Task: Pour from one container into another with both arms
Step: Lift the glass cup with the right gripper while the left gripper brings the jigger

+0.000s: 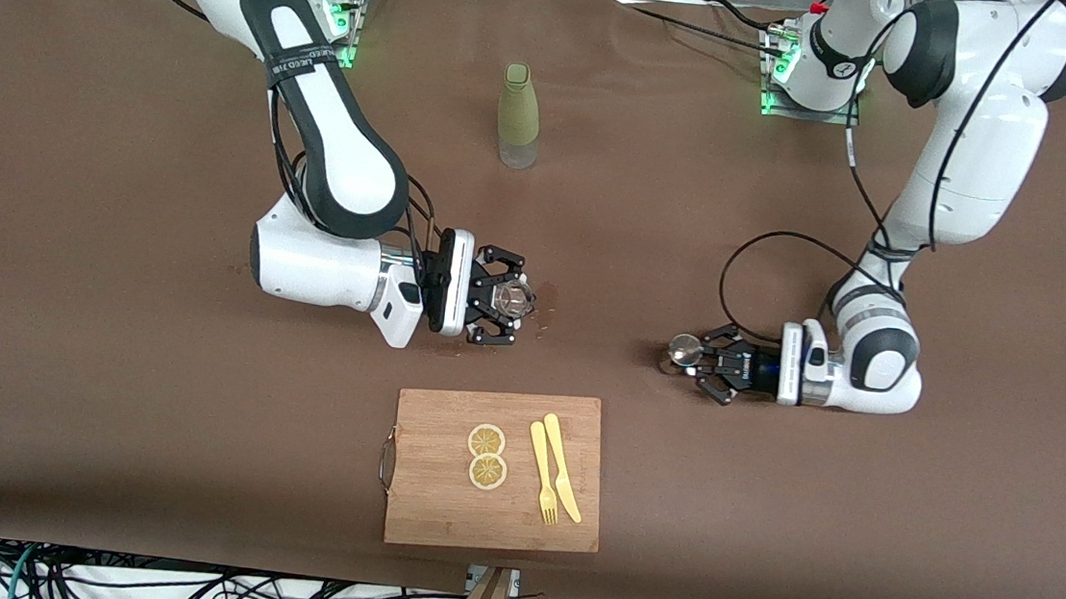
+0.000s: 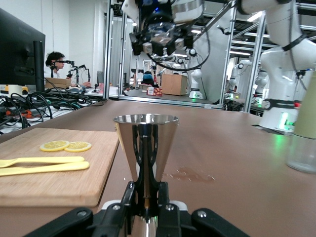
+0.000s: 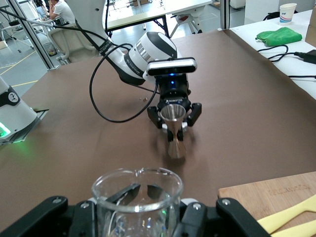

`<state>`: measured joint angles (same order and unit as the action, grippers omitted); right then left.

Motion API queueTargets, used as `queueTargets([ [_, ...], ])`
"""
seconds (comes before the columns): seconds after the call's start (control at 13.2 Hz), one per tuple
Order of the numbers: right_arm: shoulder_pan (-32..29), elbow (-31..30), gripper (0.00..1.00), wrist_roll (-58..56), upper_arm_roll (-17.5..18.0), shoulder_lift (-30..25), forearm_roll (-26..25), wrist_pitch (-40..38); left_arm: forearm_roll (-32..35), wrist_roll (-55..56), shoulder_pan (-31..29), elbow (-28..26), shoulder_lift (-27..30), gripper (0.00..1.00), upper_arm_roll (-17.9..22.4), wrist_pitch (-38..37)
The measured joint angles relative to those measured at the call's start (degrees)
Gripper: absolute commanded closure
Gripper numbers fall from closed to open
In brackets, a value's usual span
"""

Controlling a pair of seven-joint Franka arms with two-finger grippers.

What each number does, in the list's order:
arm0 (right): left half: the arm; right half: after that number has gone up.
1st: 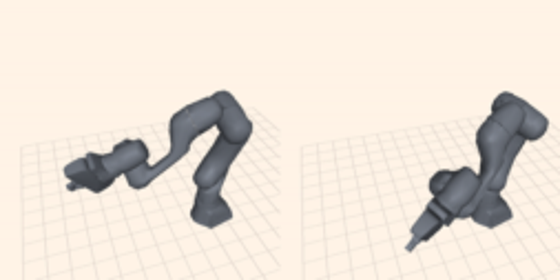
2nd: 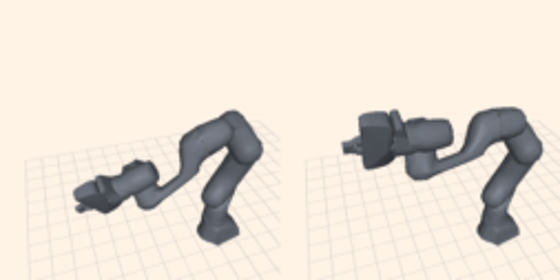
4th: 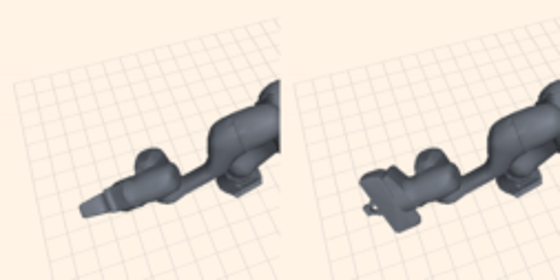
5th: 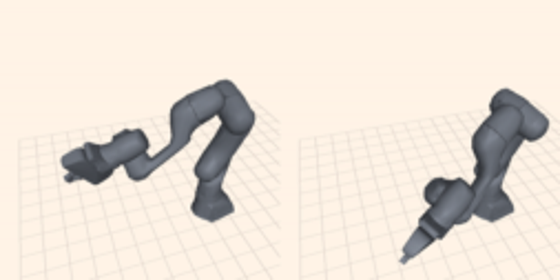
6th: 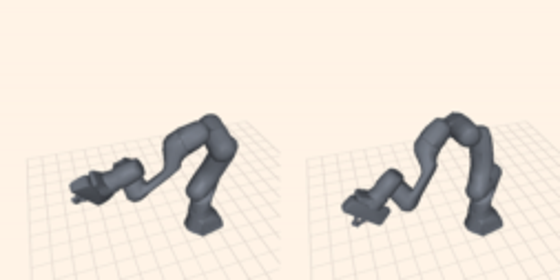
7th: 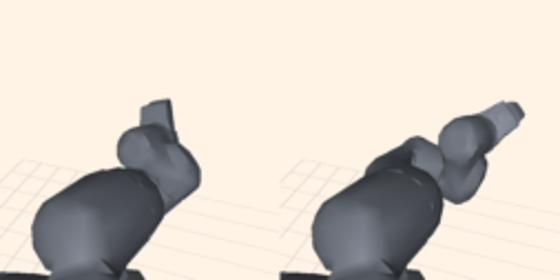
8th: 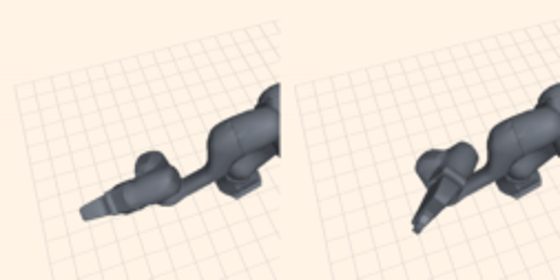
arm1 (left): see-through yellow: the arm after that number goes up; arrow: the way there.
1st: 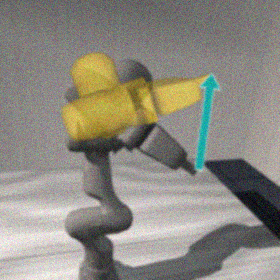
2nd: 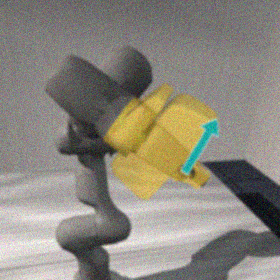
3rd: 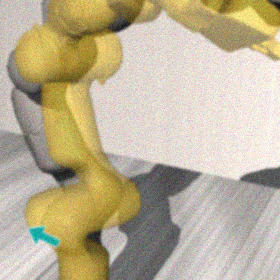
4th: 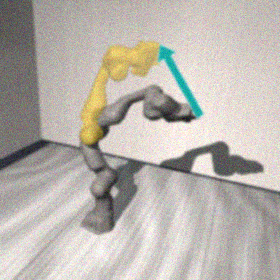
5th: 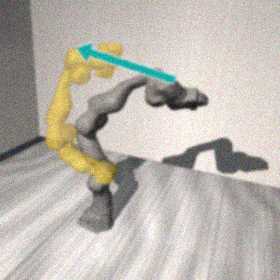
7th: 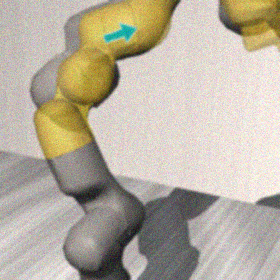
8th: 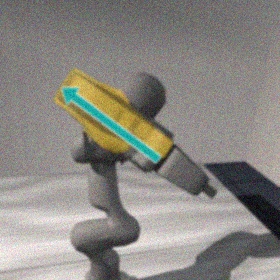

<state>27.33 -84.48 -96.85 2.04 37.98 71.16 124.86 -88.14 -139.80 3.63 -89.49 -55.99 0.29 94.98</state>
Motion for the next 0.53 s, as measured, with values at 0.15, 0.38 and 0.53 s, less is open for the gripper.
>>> queueTargets([
  [0.15,0.62,0.0,0.99,0.24,-0.01,0.0,0.0,0.48,-2.07,1.53,2.65,0.0,-0.01,1.0,-1.61,3.66],
  [0.38,2.29,0.0,0.99,0.72,-0.01,0.0,-0.06,3.31,-6.21,2.77,6.75,0.19,0.0,1.0,-2.49,7.44],
  [0.53,3.47,-0.03,0.99,1.03,-0.04,0.0,-0.83,5.68,-6.61,3.6,8.35,0.79,0.0,1.0,-2.75,9.01],
])
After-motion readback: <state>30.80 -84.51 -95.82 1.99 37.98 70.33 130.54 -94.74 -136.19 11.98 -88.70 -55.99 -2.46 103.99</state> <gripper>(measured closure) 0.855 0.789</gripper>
